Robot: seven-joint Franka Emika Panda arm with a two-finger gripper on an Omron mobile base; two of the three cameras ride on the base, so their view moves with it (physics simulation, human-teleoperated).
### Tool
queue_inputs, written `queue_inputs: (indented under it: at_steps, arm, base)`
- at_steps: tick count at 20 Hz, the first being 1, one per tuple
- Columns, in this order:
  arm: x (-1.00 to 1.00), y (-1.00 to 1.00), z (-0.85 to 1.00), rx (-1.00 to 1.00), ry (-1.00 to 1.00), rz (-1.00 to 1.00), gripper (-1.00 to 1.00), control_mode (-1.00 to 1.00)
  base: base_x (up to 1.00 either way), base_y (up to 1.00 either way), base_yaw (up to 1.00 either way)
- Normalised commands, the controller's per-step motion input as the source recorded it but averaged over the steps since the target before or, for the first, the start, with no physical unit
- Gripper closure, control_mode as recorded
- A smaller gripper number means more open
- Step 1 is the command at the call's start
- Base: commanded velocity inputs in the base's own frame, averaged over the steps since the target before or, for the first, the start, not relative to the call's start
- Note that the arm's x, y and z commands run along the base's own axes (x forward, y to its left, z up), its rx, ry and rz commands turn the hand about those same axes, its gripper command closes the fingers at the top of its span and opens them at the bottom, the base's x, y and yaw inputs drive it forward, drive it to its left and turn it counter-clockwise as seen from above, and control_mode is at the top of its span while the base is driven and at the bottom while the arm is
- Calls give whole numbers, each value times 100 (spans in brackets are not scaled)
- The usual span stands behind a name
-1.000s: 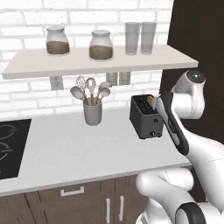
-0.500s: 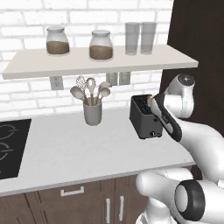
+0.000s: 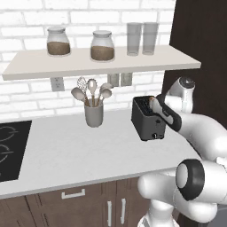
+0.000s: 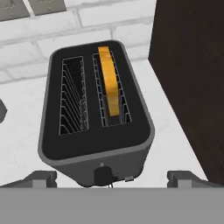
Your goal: Start the toaster. Once the lever pops up, take the bread to the plate on the dining counter.
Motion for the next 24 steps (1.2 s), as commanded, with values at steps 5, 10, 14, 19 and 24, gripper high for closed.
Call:
queue_inputs:
  at_steps: [5, 10, 14, 19, 24]
  arm:
    - [15, 0, -30, 1, 0, 4, -100, -100]
    - [39, 0, -18, 0, 0, 1, -100, -100]
    - [35, 0, -12, 0, 0, 0, -100, -100]
    - [28, -2, -9, 0, 0, 0, -100, -100]
    - [17, 0, -9, 0, -1, 0, -100, -100]
  base:
    - [0, 0, 0]
    - [0, 0, 0]
    - [0, 0, 0]
    - [0, 0, 0]
    - [0, 0, 0]
